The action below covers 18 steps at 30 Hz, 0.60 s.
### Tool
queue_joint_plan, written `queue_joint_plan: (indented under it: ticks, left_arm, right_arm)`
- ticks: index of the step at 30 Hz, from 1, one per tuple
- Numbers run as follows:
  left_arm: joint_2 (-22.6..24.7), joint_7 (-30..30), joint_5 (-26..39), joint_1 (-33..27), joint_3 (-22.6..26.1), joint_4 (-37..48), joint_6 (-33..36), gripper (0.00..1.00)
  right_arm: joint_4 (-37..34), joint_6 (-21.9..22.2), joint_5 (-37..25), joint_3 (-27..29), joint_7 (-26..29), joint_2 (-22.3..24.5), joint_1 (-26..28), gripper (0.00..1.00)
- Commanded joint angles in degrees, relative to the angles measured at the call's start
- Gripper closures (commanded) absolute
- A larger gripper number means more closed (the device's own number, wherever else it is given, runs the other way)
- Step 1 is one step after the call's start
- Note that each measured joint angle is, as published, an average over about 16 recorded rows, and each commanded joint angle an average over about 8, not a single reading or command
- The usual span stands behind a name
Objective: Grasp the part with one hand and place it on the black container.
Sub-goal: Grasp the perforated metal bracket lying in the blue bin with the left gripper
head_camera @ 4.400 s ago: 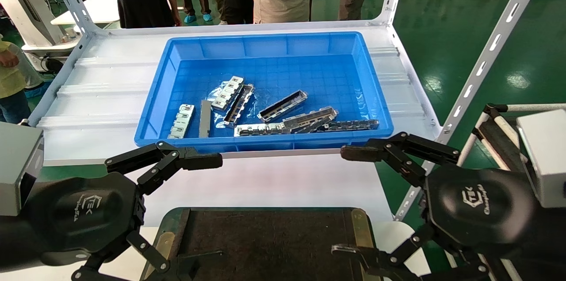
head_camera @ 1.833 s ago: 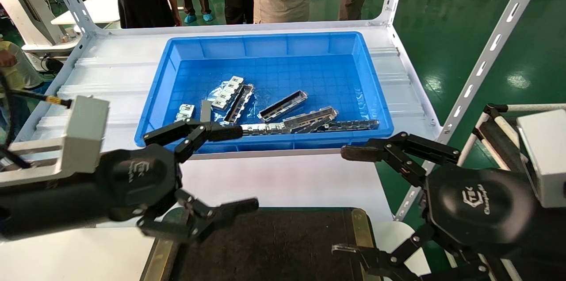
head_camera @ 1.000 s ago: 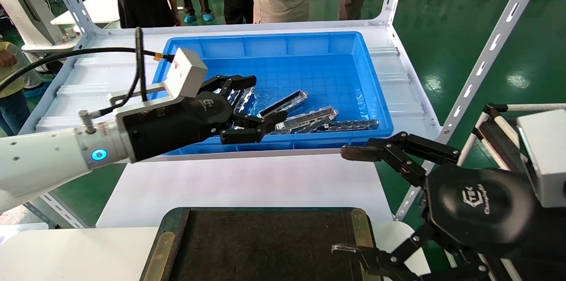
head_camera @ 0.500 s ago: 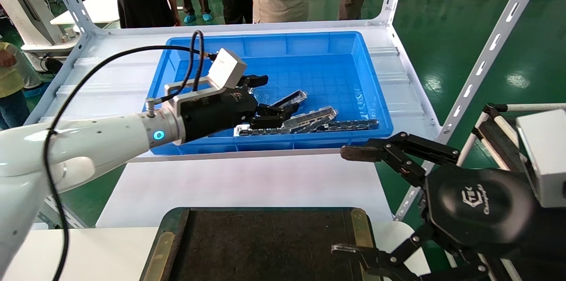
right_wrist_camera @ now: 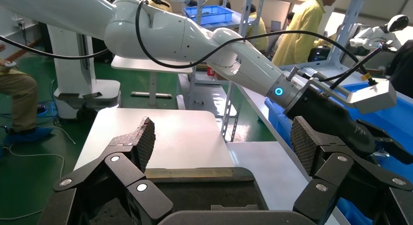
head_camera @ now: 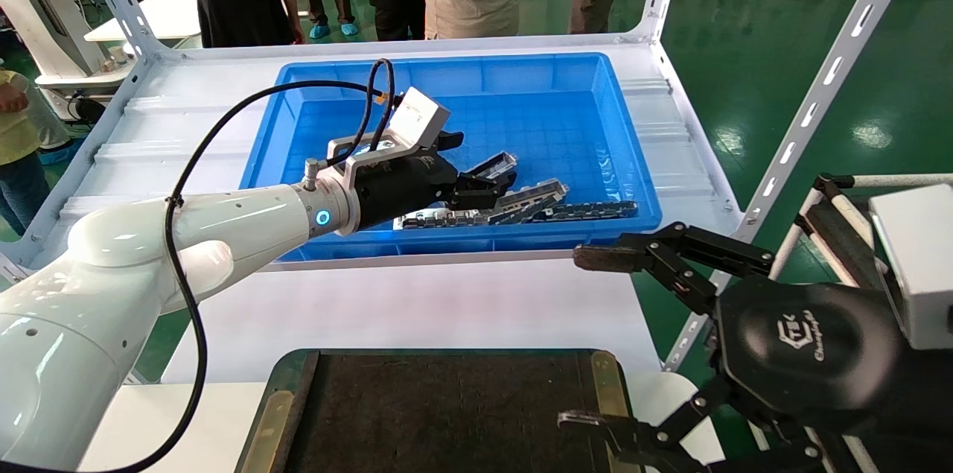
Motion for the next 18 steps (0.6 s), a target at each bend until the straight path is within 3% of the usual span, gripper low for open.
queue_joint_plan:
  ticks: [1,3,4,5,11,12,13,18]
  left_arm:
    - [0.72,0.94,-0.38,-0.61,0.13,1.88,-0.86,0.0]
    - [0.89,1.04,-1.05,-0.7,0.79,2.42,-1.62,0.0]
    - [0.94,0.99,-1.4,-0.7,1.19,2.57,-1.97,0.0]
    - [0.98,0.91,-1.74,-0.69,1.63,2.66,-2.3,0.08]
    - [1.07,-0.19,-3.59,-0.49,4.63,2.31,-4.2,0.83]
    - [1.07,-0.41,-3.88,-0.45,5.15,2.17,-4.55,0.95]
    - [1.07,-0.67,-4.18,-0.41,5.7,2.04,-4.93,1.0]
    - [1.07,-2.08,-5.71,-0.15,8.34,1.43,-6.96,1.0]
  right_arm:
    - [0.0,0.0,0.0,0.0,0.0,0.0,0.0,0.0]
    - [0.0,0.0,0.0,0.0,0.0,0.0,0.0,0.03]
    - [0.0,0.0,0.0,0.0,0.0,0.0,0.0,0.15]
    - [0.0,0.0,0.0,-0.01,0.0,0.0,0.0,0.28]
    - [0.0,0.0,0.01,-0.01,0.0,0.0,0.0,1.0]
    - [0.0,0.0,0.01,-0.01,-0.01,0.0,0.0,1.0]
    - [0.0,0.0,0.01,-0.01,-0.01,0.0,0.0,1.0]
    - [0.0,0.01,0.01,-0.02,-0.01,0.01,0.0,1.0]
